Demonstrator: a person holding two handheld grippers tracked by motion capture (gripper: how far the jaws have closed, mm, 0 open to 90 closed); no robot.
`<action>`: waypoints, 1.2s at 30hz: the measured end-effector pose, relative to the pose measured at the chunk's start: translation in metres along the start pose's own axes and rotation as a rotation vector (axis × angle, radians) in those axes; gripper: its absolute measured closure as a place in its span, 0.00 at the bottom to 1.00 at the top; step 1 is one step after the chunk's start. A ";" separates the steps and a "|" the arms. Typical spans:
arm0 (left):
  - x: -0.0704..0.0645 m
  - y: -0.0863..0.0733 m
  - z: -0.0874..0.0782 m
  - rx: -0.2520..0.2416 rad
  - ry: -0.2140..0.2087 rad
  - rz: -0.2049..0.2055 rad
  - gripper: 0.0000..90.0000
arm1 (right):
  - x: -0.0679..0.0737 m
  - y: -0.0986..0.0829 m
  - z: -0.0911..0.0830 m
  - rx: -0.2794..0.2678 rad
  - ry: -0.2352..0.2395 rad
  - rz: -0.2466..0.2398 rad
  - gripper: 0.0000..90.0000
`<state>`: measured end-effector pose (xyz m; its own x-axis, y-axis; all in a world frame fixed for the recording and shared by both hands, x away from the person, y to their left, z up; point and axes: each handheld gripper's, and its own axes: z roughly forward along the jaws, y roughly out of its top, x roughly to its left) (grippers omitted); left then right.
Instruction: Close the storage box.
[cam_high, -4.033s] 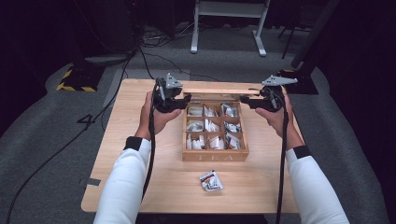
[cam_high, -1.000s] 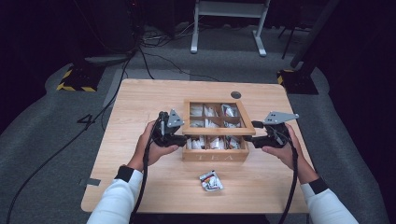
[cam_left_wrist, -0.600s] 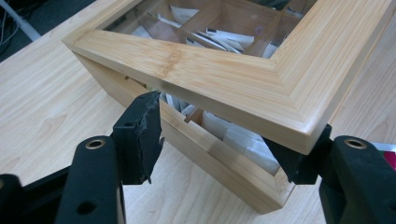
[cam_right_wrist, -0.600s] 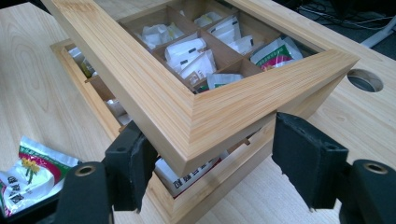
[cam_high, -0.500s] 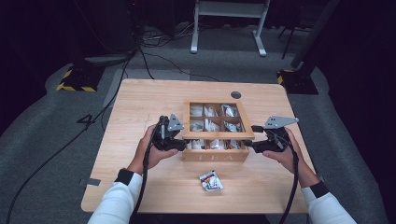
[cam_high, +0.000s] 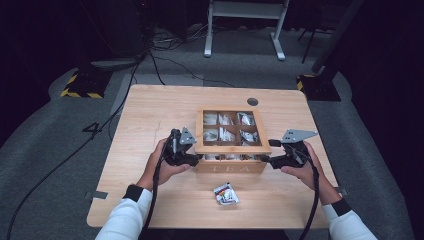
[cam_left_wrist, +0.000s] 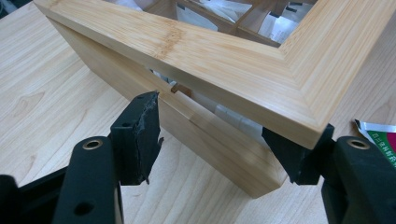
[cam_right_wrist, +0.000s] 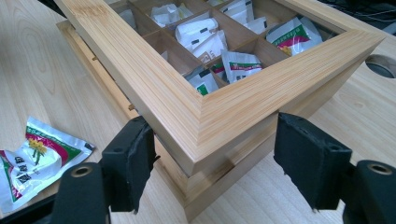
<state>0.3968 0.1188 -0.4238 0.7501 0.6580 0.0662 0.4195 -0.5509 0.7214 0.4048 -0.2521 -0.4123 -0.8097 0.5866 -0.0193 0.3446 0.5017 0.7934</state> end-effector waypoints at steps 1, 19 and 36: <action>0.000 -0.001 0.000 -0.002 0.000 -0.003 0.42 | 0.000 0.000 0.000 -0.002 0.000 0.001 0.33; -0.001 -0.011 -0.001 -0.020 -0.070 -0.011 0.38 | 0.003 -0.009 0.004 0.021 0.011 0.012 0.33; -0.008 -0.018 0.006 0.017 -0.112 0.007 0.35 | -0.001 -0.018 0.008 0.014 0.060 0.076 0.37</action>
<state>0.3867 0.1204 -0.4416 0.8053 0.5928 -0.0070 0.4220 -0.5649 0.7091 0.4033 -0.2566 -0.4318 -0.8081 0.5839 0.0773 0.4122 0.4668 0.7825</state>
